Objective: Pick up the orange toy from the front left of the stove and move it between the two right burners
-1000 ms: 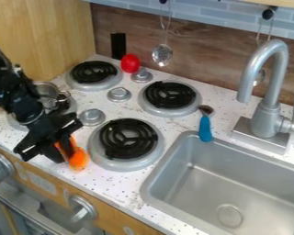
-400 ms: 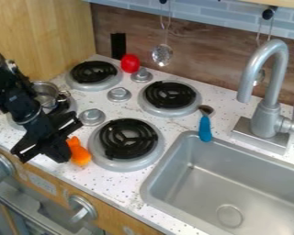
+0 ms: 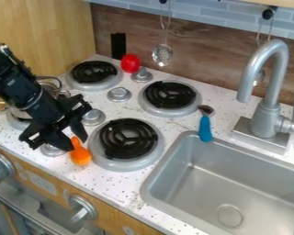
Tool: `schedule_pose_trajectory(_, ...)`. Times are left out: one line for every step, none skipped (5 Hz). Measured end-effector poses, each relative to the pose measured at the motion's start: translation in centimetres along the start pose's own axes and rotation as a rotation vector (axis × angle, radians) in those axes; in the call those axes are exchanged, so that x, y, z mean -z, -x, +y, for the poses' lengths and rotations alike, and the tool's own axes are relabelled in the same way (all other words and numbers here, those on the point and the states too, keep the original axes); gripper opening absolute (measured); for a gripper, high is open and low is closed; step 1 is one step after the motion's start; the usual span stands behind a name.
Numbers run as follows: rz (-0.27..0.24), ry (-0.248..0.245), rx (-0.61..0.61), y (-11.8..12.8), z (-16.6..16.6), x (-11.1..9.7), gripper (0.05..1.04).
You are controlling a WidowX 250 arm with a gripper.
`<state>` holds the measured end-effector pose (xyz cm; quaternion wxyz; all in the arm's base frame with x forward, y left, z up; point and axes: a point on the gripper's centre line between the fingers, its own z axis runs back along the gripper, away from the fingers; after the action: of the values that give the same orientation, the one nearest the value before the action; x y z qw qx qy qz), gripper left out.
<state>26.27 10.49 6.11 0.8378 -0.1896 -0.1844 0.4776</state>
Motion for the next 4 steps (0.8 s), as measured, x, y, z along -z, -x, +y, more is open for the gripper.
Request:
schedule_pose_trajectory(0.029, -0.018, -0.027, -0.2, 1.7, 2.0, 0.852)
schedule_pose_trajectory(0.042, -0.003, -0.045, -1.1, 2.3, 3.7, 1.016)
schedule_pose_trajectory(0.013, -0.015, -0.077, -2.5, 3.0, 3.8, 1.009)
schedule_pose_trajectory(-0.006, -0.015, -0.077, -3.1, 3.1, 4.0, 0.967)
